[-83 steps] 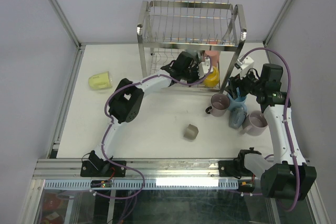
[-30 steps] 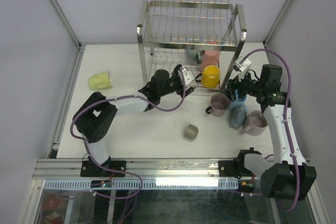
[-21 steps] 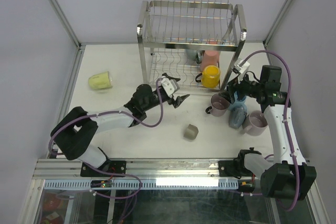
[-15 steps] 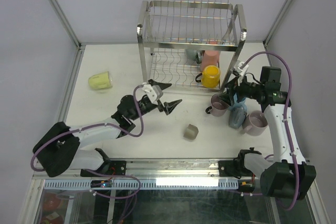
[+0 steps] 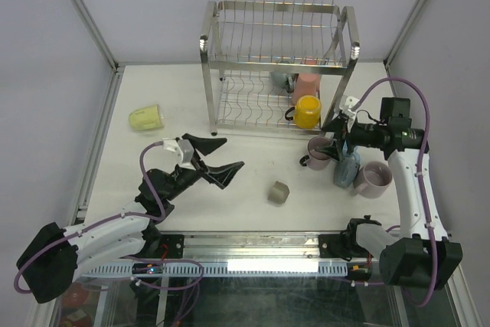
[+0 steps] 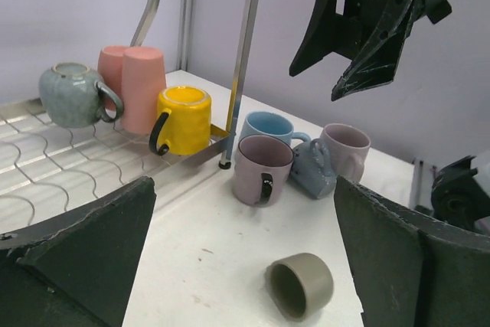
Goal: Load the cups into the dish rack
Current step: Turn the cup upside down in the dish rack, then pick up the cup at the center of the board.
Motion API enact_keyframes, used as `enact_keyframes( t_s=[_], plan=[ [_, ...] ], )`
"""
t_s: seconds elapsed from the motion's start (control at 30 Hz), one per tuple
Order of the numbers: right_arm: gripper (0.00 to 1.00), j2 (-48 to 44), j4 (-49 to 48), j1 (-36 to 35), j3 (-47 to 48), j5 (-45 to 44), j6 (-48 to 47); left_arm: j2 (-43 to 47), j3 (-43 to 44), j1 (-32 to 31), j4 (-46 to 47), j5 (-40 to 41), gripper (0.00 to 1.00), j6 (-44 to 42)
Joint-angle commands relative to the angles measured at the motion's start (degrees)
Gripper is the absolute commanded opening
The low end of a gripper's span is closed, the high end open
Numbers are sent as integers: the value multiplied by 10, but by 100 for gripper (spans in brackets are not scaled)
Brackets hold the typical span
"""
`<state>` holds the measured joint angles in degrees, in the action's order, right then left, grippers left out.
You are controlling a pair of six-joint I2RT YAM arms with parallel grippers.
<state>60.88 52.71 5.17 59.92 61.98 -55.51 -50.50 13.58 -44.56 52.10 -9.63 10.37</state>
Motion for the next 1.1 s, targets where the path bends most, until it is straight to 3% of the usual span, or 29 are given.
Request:
enact_keyframes(
  t_s=[0.0,0.43,0.67,1.07],
  plan=[
    [69,6,8,2,18,52,-48,44,-46,11,47,32,99,111],
    [73,36,63,0,4,82,-200,64,-82,20,64,38,99,199],
    [73,51,69,-4,5,70,-239,32,-50,24,44,24,99,193],
    [72,17,56,-9,-20,49,-239,-53,-29,24,139,-4,99,260]
  ],
)
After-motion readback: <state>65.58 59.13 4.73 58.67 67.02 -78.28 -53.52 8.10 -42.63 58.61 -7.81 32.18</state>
